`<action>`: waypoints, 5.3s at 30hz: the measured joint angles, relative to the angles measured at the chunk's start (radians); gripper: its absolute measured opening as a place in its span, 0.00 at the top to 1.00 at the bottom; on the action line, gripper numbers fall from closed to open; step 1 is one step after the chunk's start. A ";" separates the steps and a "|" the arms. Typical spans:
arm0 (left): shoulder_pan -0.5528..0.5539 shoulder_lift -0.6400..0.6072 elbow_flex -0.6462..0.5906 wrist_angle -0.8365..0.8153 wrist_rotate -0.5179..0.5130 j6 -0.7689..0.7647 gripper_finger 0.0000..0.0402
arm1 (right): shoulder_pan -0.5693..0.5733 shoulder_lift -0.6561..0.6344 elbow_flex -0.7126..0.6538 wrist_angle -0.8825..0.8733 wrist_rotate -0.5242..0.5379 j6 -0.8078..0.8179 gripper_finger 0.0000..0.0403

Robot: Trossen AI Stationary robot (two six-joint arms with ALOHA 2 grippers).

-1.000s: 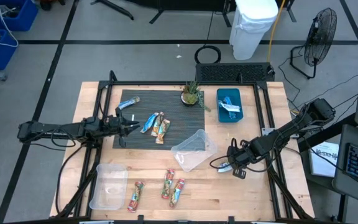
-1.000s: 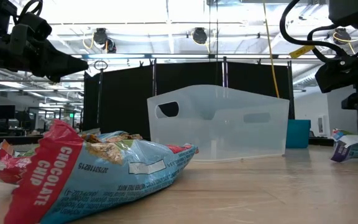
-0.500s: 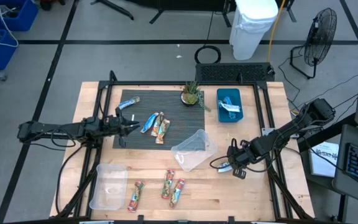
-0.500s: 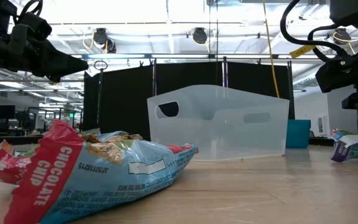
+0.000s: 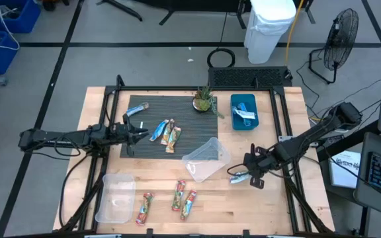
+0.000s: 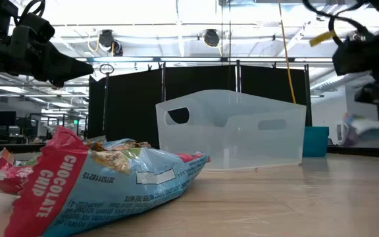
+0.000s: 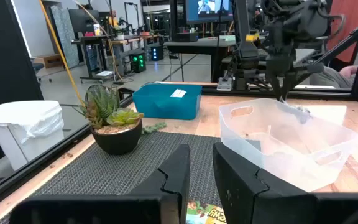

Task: Pick and place Granola Bars by type
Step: Put the blue granola bar into the blue bin, then put the yellow granola bar into the top transparent bin

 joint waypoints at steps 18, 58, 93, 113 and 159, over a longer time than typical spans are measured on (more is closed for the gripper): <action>0.000 0.000 0.000 0.000 0.000 0.000 0.81 | -0.003 -0.270 0.000 -0.012 0.130 -0.141 1.00; 0.000 0.000 0.000 0.000 0.000 0.000 0.81 | -0.643 -0.413 0.000 0.303 0.388 -0.647 1.00; 0.000 0.000 0.000 0.000 0.000 0.000 0.81 | -1.210 -0.027 -0.030 0.242 0.251 -0.678 1.00; 0.000 0.000 0.000 0.000 0.000 0.000 0.81 | -1.234 0.001 -0.030 0.277 0.256 -0.693 0.99; 0.000 0.000 0.000 0.000 0.000 0.000 0.81 | -1.153 0.000 -0.030 0.611 -0.021 -0.690 0.70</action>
